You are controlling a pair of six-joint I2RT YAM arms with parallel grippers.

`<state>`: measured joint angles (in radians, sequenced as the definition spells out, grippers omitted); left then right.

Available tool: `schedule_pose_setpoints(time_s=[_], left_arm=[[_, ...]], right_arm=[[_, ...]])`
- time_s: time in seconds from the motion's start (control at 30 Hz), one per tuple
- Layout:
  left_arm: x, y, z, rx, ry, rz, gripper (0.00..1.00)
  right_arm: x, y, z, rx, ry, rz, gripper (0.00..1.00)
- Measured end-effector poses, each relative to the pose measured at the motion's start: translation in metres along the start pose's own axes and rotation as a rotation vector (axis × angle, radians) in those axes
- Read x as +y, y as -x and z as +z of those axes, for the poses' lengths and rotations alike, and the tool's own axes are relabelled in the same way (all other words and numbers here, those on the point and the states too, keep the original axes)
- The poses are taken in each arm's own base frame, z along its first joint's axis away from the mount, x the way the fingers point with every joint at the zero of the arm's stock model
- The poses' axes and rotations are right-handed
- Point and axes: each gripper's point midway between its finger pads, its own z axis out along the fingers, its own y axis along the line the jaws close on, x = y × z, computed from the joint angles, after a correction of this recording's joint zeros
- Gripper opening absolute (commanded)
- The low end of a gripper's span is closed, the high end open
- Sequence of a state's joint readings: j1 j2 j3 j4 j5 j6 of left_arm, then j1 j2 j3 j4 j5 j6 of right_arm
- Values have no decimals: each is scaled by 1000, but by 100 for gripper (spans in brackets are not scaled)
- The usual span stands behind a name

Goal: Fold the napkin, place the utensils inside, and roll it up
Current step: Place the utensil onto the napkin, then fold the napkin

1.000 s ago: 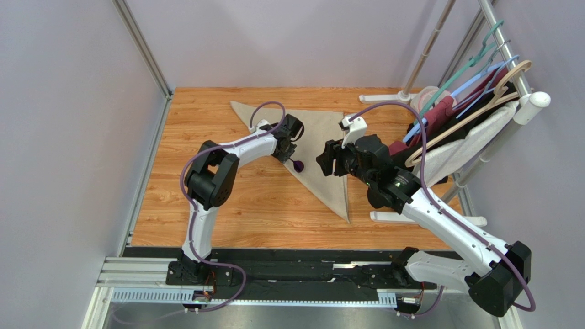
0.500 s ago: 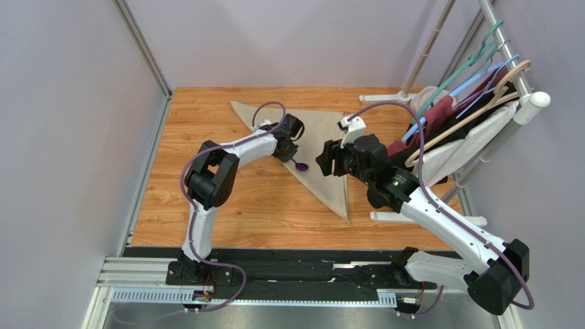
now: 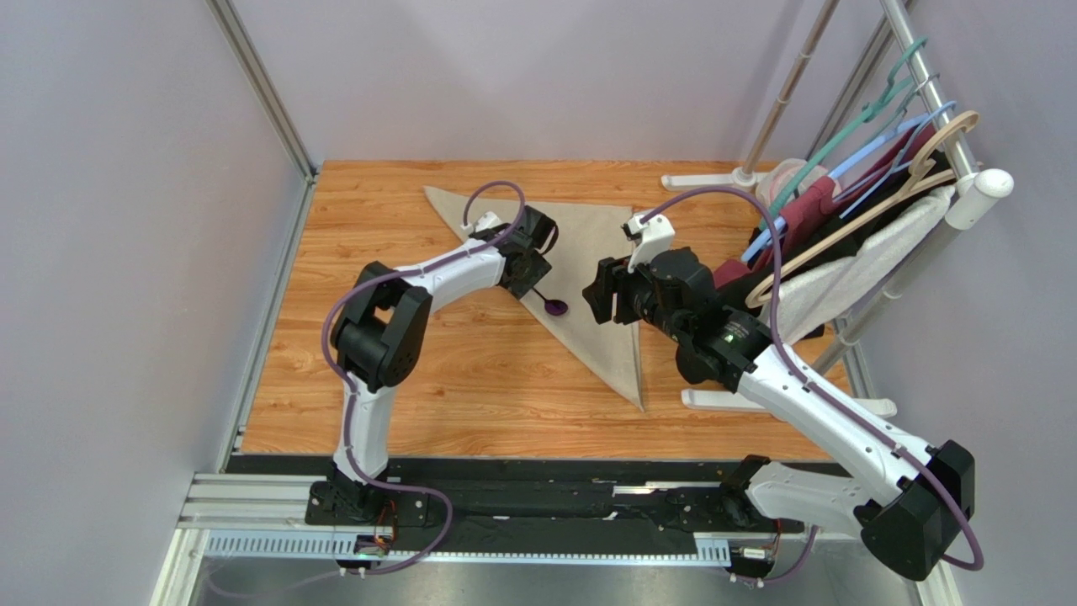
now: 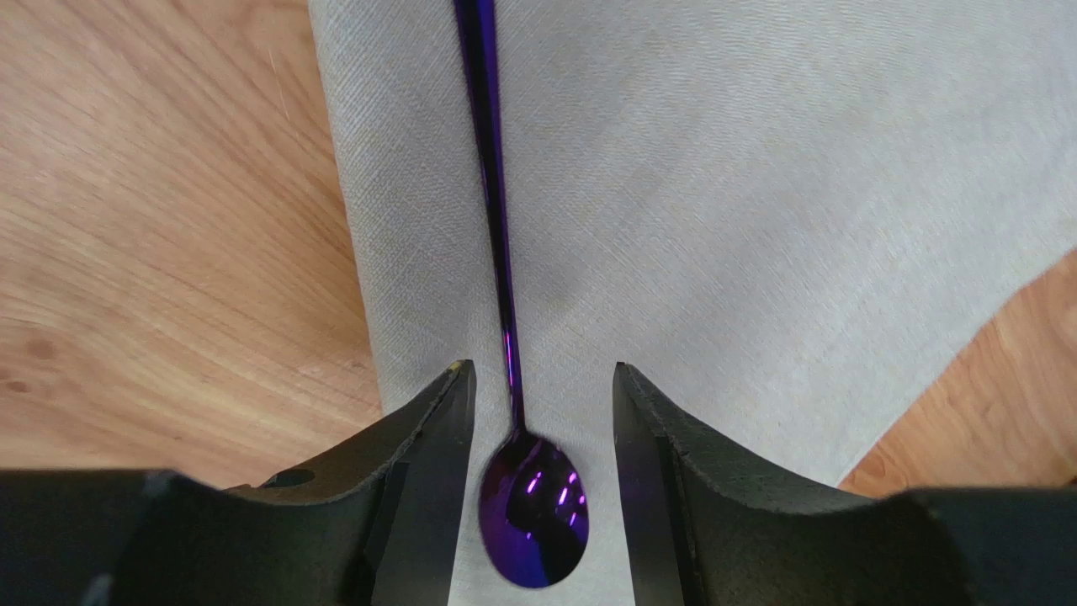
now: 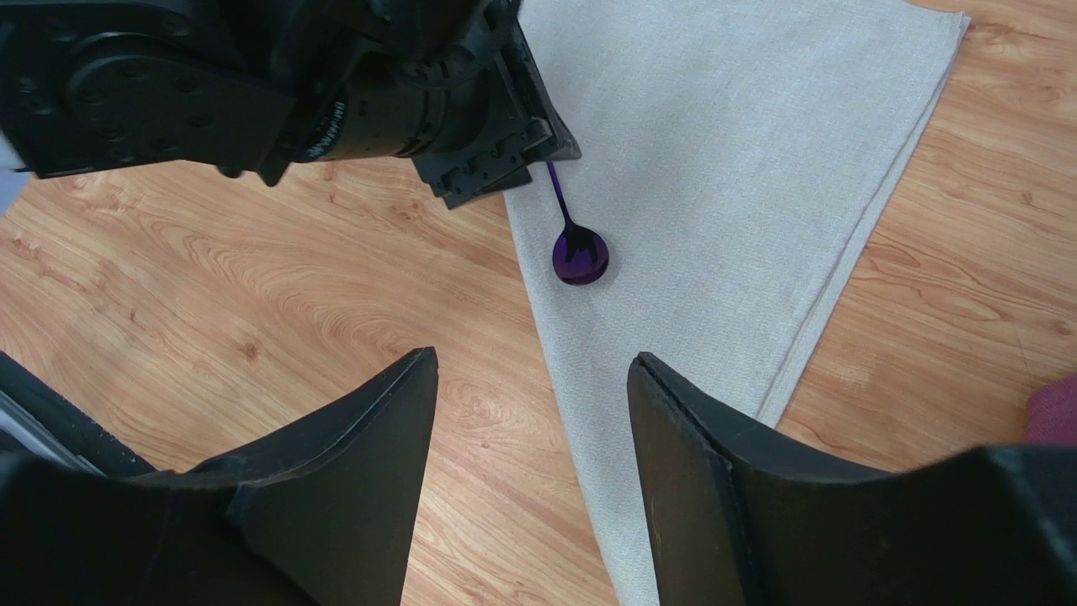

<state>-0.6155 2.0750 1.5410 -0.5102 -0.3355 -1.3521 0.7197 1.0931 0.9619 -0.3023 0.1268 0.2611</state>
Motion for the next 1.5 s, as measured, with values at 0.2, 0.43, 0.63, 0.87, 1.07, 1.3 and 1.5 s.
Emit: schedule_pose_setpoints(time_s=[0.2, 0.43, 0.63, 0.87, 1.07, 1.3, 1.5], left_arm=[[-22, 40, -58, -116, -165, 125, 57], [-18, 130, -178, -242, -477, 290, 68], [39, 175, -212, -295, -504, 423, 68], [65, 115, -222, -93, -557, 736, 67], [79, 113, -223, -100, -538, 828, 67], [91, 125, -235, -190, -505, 873, 67], [100, 126, -232, -195, -466, 887, 67]], right_arm=[[3, 4, -10, -13, 16, 14, 61], [-8, -47, -3, 113, -20, 62, 59], [-36, -125, 2, 353, -162, 101, 57], [-56, -158, -14, 453, -319, 192, 46], [-70, -183, -20, 518, -408, 260, 38], [-71, -203, -25, 576, -434, 327, 36], [-70, -222, -31, 623, -440, 368, 31]])
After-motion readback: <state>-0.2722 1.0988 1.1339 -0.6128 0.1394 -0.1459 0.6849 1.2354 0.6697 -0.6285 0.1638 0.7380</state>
